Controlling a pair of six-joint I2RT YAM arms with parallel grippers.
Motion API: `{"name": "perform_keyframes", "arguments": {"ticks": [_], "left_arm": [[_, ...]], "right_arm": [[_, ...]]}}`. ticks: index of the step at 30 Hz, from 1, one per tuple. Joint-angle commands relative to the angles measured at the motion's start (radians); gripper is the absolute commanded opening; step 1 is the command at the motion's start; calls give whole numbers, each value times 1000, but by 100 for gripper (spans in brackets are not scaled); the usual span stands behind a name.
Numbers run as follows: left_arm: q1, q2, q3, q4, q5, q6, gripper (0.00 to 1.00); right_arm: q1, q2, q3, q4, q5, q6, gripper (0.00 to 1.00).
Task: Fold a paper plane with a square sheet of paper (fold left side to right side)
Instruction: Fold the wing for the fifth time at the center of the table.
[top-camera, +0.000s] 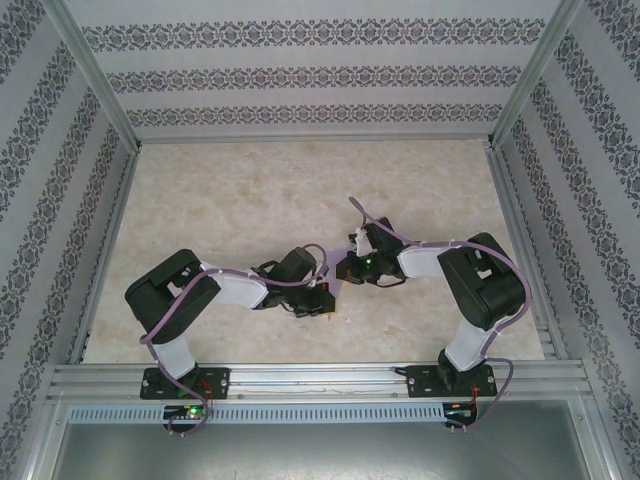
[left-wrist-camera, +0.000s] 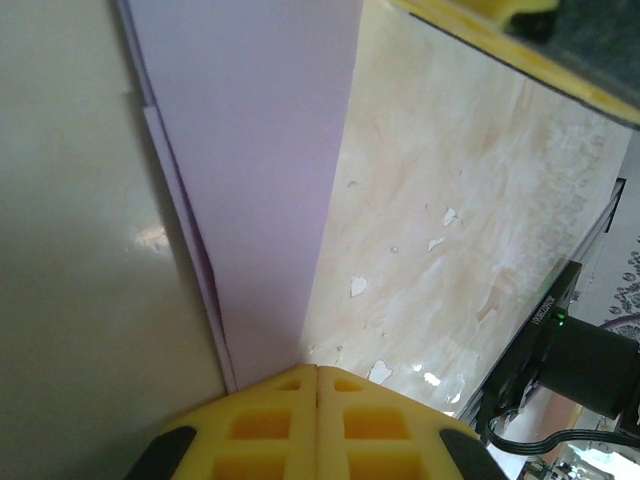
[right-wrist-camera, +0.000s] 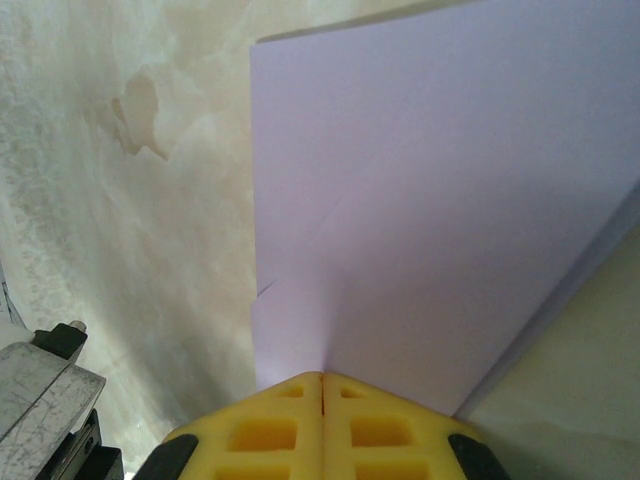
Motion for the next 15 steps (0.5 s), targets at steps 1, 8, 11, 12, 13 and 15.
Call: {"name": "perform_keyframes", "arguments": {"ticks": [1, 8, 11, 12, 13, 15], "left_arm": [[-26, -21, -40, -29, -5, -2, 4], [-34, -55, -88, -26, -16, -5, 4], [-35, -72, -109, -20, -18, -7, 4], [-37, -77, -115, -19, -18, -7, 4], [-37, -83, -121, -17, -19, -6, 4], [-40, -96, -133, -15, -21, -8, 4]], "right_arm": [[7, 95, -39, -107, 171, -36, 0], [6, 95, -40, -111, 174, -38, 0], [7, 95, -41, -112, 175, -38, 0], [7, 96, -42, -113, 174, -39, 0], [7, 97, -42, -113, 175, -39, 0], [6, 96, -42, -115, 174, -39, 0]]}}
